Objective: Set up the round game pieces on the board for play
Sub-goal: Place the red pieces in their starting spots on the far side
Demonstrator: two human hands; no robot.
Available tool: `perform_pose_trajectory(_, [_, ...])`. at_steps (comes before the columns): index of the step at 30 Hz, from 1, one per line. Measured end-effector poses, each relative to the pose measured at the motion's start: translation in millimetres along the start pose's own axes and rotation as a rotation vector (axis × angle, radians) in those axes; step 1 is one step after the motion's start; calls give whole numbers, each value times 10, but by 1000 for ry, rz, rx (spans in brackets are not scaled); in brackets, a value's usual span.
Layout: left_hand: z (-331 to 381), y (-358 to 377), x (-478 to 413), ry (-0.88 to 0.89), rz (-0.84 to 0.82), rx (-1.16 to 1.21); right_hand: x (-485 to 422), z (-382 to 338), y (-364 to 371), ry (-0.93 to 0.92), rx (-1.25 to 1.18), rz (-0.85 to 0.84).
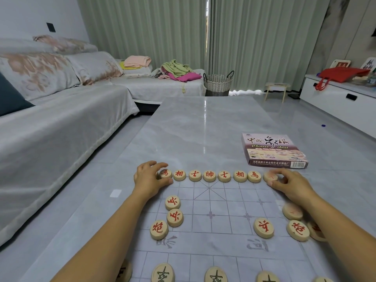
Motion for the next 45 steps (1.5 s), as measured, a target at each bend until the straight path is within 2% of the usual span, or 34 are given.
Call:
perform_pose_trajectory(8, [184, 34, 35, 57, 8, -52, 21, -15, -6, 4, 18, -5])
perform_pose_trajectory(13, [-21, -220, 230, 26, 59, 80, 58, -44, -17, 25, 40, -23])
perform_pose_trajectory(16, [-205, -320, 489, -13, -38, 253, 97, -74, -31, 27, 24, -53])
perform_pose_trajectory(18, [-261, -320, 708, -26, -147, 361, 175, -85, -70, 31, -85, -61])
perform_pose_trajectory(21, [-266, -290, 960, -9, -273, 361, 335, -53, -180, 24, -286, -15])
perform_pose_trajectory(24, [-293, -273, 1098, -66, -369, 409, 510, 44, -290, 71, -436, 16])
perform_pose_trajectory(27, [-246, -259, 1205, -80, -404, 424, 692, 165, -404, 112, -385, -7])
perform_pose_trajectory(32, [-56, -163, 1216, -45, -365, 282, 1021, 248, -515, 134, -278, -81])
perform_pose_trajectory(38, [199, -56, 1260, 55, -329, 184, 1254, 189, -389, 72, -180, -152])
perform_pose_trajectory(43, [122, -56, 1363, 101, -494, 241, 1349, 93, -400, -13, -66, -167])
perform_pose_trajectory(45, [58, -86, 1392, 70, -552, 339, 1359, -8, -384, -58, 35, -149])
Point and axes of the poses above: each hand's wrist, its own x-axis away from the middle knuckle, its own y-axis out of the palm, z = x × y, the point moved 8 cm from there along -x, towards the middle knuckle, and after that the axes turned 4 degrees about -y, right-handed, at the moved point
